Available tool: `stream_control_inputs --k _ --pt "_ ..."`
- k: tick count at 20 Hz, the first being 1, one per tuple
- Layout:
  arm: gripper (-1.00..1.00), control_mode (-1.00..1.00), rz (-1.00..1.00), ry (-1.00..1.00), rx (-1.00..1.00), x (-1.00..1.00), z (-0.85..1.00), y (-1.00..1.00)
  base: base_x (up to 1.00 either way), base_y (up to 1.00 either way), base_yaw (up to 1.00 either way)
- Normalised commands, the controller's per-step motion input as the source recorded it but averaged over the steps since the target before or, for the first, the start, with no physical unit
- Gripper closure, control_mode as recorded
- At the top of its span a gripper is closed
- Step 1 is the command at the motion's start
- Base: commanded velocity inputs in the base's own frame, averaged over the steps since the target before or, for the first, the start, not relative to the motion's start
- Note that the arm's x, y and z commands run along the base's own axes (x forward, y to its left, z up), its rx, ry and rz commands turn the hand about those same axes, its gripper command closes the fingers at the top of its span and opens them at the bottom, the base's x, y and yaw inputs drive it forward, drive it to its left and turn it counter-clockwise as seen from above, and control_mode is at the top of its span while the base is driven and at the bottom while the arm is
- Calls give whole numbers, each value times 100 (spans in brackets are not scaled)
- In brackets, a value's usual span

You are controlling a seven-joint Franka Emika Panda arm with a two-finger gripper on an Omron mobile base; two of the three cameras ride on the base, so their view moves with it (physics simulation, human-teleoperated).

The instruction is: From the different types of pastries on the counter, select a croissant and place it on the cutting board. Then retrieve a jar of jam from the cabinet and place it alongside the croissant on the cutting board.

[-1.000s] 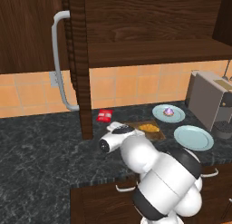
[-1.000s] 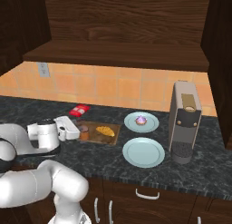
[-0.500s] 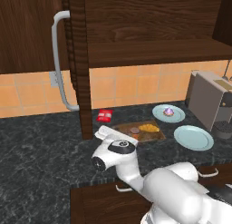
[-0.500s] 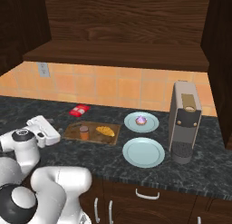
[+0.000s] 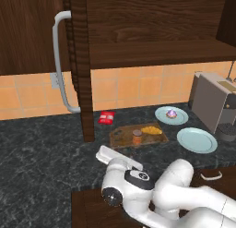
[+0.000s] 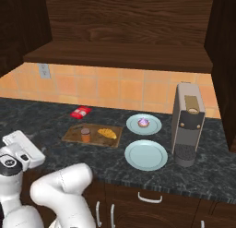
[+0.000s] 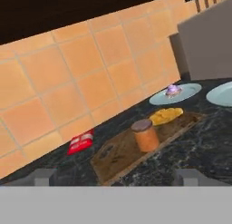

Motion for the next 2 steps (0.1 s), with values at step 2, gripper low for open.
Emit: stream_control_inputs --k 2 --pt "-100 -100 14 -4 17 -100 0 56 0 0 0"
